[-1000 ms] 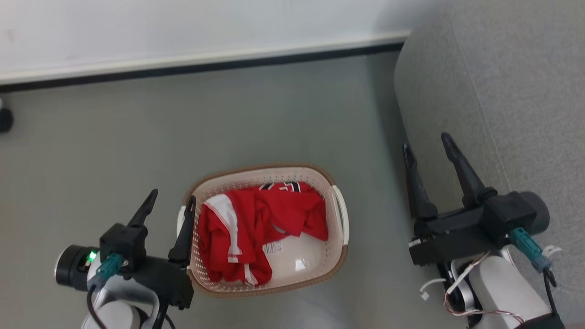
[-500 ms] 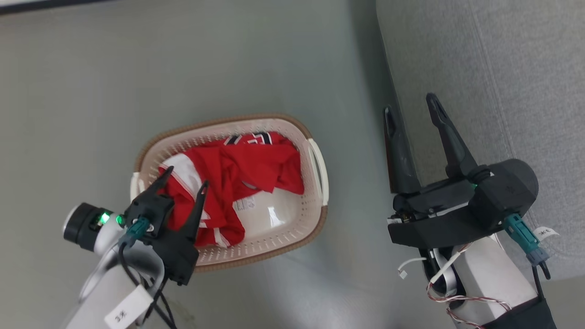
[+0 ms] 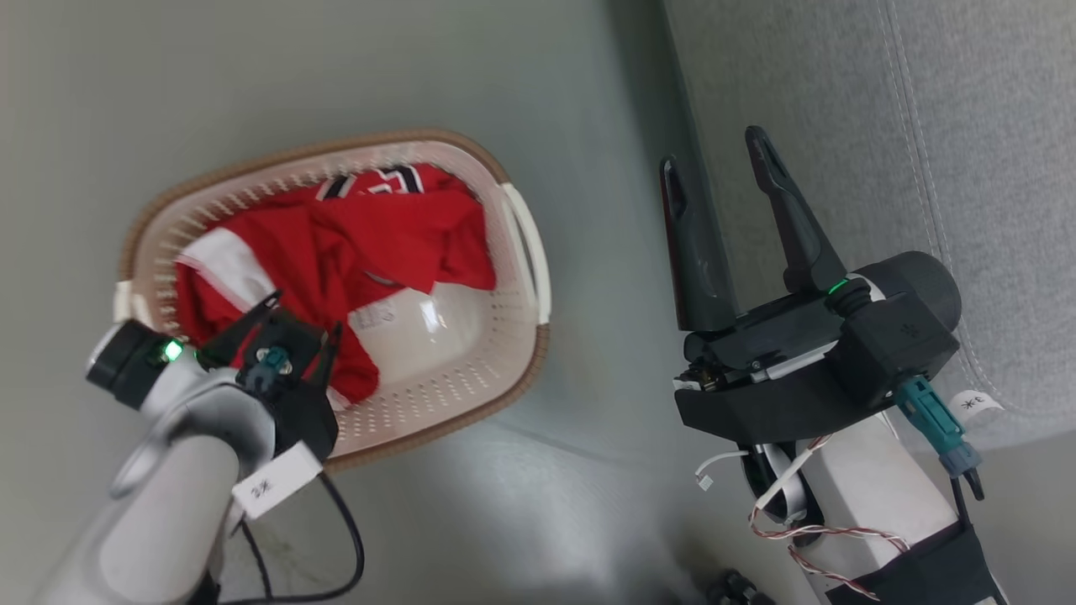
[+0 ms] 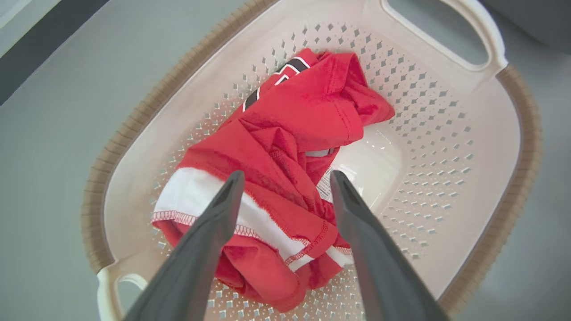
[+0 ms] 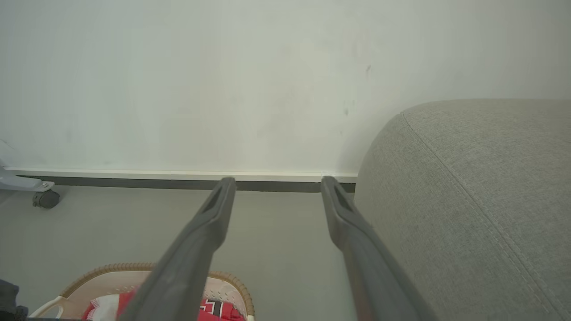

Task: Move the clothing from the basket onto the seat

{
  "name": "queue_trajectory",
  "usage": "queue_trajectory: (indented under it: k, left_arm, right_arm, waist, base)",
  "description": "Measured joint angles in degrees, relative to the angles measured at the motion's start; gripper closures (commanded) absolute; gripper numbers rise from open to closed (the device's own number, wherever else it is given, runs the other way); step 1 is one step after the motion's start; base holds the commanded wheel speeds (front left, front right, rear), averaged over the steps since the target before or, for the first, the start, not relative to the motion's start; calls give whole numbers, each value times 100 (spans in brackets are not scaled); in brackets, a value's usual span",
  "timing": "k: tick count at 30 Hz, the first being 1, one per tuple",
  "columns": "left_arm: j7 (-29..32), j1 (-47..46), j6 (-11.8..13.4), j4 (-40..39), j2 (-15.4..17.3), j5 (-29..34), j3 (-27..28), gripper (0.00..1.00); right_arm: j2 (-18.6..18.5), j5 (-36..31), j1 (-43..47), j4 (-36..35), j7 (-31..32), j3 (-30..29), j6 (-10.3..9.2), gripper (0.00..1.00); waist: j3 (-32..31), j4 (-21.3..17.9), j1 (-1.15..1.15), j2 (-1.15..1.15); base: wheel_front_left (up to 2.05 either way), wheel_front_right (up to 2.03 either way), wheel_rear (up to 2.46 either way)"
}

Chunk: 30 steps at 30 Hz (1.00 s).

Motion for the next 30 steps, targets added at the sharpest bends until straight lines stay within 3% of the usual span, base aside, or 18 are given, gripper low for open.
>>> queue_trajectory:
  k: [9, 30]
  left_arm:
    - [376, -525, -196, 524, 325, 645, -541, 0]
    - [1210, -1431, -249, 1629, 652, 1634, -1250, 0]
  right_arm:
    - [77, 18, -106, 147, -34, 112, -1, 0]
    - [119, 442, -202, 310, -82, 336, -8, 0]
  waist:
    - [415, -332, 0, 0]
    - [818, -688, -1, -1]
  base:
    - [0, 0, 0]
    - [0, 0, 0]
